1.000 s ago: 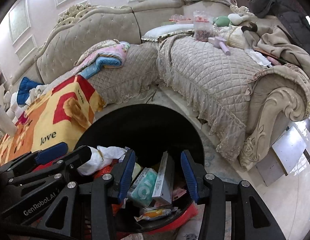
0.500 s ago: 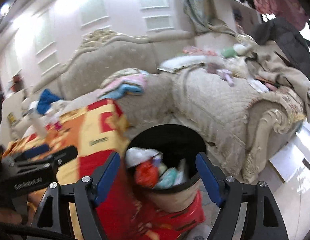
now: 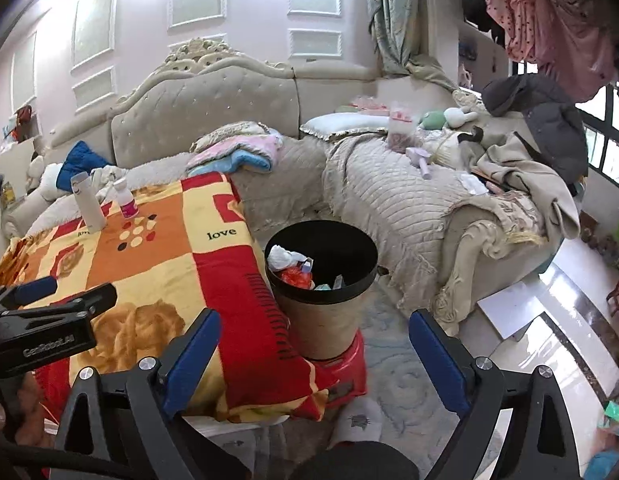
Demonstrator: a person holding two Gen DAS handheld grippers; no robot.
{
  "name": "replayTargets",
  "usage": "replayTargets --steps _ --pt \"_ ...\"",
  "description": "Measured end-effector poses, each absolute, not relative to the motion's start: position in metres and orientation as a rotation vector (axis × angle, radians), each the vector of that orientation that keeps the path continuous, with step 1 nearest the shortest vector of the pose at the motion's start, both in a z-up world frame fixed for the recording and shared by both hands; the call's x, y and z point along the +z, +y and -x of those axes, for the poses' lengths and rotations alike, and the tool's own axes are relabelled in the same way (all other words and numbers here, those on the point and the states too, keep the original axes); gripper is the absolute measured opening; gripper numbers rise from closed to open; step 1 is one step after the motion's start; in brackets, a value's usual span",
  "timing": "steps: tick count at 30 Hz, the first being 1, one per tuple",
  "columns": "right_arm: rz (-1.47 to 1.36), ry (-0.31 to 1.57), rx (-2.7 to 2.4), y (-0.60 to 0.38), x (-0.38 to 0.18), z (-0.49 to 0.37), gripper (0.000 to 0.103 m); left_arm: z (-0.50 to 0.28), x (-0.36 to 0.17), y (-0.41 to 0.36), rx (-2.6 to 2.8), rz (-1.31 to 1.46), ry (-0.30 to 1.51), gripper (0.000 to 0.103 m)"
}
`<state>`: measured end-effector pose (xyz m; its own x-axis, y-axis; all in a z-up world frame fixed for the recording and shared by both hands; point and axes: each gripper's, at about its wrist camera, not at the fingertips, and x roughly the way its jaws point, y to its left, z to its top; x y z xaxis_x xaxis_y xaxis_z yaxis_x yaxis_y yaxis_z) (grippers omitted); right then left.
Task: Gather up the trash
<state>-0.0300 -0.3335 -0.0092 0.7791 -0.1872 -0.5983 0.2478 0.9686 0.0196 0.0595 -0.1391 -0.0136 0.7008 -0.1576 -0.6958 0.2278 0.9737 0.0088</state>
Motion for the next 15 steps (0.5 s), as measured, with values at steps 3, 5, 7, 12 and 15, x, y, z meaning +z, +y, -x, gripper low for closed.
replayTargets --steps 3,5,7,12,15 --pt "-0.086 0.629 -0.247 -0.331 -0.002 0.034 0.093 -0.048 -0.006 -0.138 -0.201 -0.113 0.739 0.097" --pt "-0.085 0.629 -0.242 -0.329 0.0 0.035 0.093 -0.045 -0.004 -0.136 -0.21 -0.113 0.742 0.097" --pt "-0.085 0.631 -0.241 -0.326 0.001 0.037 0.093 -0.041 -0.002 -0.134 -0.225 -0.105 0.74 0.097" --pt "-0.077 0.63 -0.224 -0.319 0.001 0.039 0.093 -0.038 0.002 -0.133 -0.236 -0.101 0.737 0.097" --pt "-0.079 0.629 -0.22 -0.319 0.002 0.04 0.093 -0.037 0.003 -0.133 -0.237 -0.101 0.737 0.097"
